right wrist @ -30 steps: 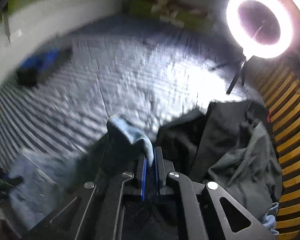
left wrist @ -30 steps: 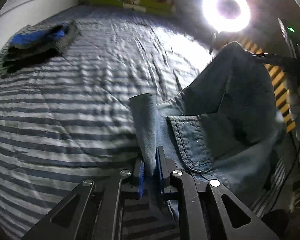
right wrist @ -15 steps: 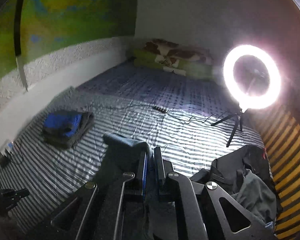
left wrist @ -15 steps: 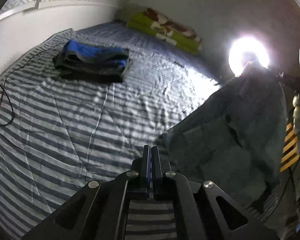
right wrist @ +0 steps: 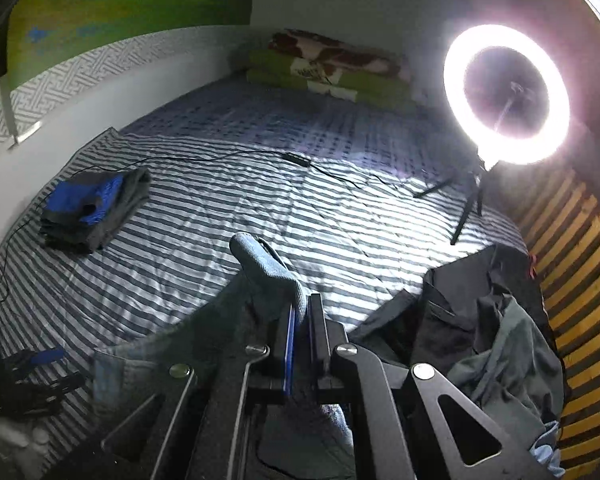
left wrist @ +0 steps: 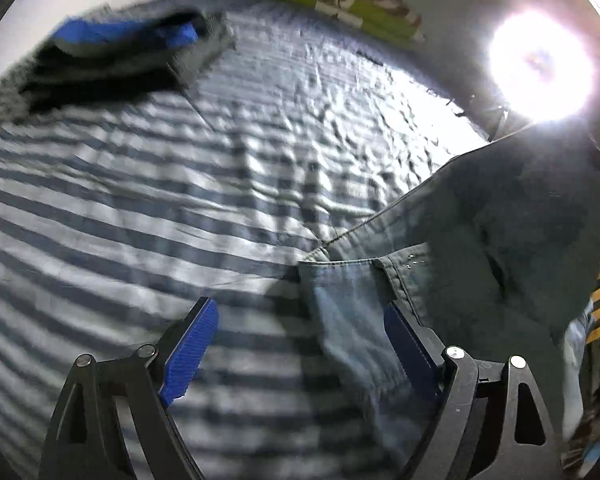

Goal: Organize objects

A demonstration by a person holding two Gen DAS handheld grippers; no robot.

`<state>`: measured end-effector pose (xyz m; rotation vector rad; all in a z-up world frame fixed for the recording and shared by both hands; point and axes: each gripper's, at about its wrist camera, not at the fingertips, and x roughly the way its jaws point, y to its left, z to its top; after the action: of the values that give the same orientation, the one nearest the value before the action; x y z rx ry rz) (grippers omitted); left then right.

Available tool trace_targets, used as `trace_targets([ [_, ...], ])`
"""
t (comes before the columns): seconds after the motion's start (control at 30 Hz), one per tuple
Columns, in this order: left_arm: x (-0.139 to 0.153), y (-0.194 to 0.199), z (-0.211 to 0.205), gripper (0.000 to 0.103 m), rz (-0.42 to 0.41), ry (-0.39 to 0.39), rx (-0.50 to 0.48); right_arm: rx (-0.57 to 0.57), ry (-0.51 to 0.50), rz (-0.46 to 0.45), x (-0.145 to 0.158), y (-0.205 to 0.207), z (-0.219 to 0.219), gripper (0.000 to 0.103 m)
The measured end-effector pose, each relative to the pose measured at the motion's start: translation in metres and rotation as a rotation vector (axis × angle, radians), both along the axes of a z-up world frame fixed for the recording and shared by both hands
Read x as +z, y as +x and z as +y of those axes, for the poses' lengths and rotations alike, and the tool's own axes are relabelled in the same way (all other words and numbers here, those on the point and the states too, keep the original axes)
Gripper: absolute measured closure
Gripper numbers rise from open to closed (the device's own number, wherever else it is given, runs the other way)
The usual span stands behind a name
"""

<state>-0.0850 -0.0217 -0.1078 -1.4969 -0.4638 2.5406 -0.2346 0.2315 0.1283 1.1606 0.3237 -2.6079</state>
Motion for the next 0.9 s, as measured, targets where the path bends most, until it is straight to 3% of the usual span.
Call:
trace_targets([
  [0.03,0.001,-0.001,0.007,0.019,0.047,-0.024,0.015,-0.007,-0.003,-0.002,0.000,0.000,0.007,0.098],
  [0.07,-0.001,-0.003,0.012,0.045,0.049,-0.011,0.000,-0.015,-0.006,-0.004,0.000,0.000,0.014,0.098],
  [0.1,-0.005,-0.006,0.018,0.093,0.024,0.004,-0.015,-0.022,-0.008,-0.005,0.000,0.000,0.019,0.098],
  [0.13,-0.006,-0.006,0.023,0.101,0.011,-0.008,-0.008,-0.029,-0.008,-0.007,-0.001,0.000,0.025,0.098],
  [0.23,0.012,0.007,0.027,0.101,0.065,-0.011,0.010,-0.036,0.008,-0.002,-0.001,0.000,0.028,0.098],
  [0.37,0.071,0.046,0.012,0.101,0.198,0.052,-0.004,-0.033,0.037,0.043,0.015,0.005,0.016,0.098],
  [0.57,0.144,0.114,-0.046,0.101,0.367,0.145,0.057,0.009,0.046,0.182,0.068,0.018,-0.043,0.098],
  [0.73,0.186,0.186,-0.113,0.101,0.487,0.162,0.132,0.121,0.049,0.272,0.108,0.032,-0.144,0.098],
  [0.9,0.200,0.233,-0.200,0.101,0.539,0.192,0.270,0.282,0.031,0.316,0.126,0.046,-0.280,0.098],
])
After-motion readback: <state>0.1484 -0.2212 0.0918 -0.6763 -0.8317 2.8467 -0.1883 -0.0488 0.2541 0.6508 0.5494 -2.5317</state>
